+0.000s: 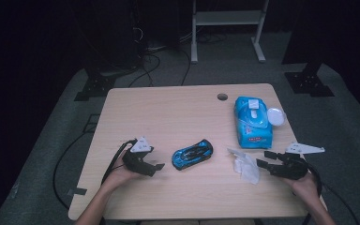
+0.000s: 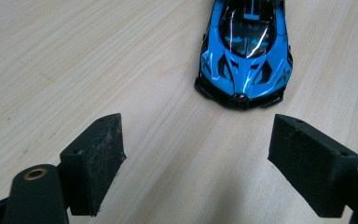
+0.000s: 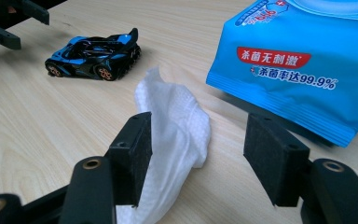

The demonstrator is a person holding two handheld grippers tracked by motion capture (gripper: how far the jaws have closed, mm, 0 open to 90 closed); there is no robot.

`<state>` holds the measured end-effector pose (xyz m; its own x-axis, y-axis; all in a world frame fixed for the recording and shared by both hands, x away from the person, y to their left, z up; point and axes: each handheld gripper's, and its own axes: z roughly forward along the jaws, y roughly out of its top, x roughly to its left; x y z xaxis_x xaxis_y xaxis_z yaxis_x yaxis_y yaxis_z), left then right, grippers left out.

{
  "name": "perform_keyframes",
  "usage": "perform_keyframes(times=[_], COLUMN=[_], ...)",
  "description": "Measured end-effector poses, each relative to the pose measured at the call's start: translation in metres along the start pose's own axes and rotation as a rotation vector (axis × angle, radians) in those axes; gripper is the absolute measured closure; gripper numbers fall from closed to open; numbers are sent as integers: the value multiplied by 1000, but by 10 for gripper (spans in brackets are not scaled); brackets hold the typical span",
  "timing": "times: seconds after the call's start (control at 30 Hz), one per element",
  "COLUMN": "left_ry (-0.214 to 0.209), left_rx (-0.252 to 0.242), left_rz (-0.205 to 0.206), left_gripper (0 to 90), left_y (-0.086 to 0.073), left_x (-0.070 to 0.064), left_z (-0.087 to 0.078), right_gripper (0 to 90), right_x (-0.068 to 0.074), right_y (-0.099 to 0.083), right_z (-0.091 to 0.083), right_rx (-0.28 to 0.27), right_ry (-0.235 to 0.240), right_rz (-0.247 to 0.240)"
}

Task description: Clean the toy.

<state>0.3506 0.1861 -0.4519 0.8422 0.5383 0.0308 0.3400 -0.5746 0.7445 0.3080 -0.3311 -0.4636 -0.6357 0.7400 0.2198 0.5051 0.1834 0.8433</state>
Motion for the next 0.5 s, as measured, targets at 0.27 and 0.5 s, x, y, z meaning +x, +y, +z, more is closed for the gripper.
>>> perform_keyframes(times=[0.27,0.5], left_ry=[-3,-7], left_rx=[-27,-32], left_rz=[-50,-88], left_gripper=[170,154], left_y=[-15,-21], left_x=[-3,-6], left_z=[-3,-4], right_gripper=[363,340], right_x=[2,9], right_y=[0,-5], right_z=[-1,-5], right_rx=[-29,-82], right_ry=[-8,-26], right_rz=[6,-18])
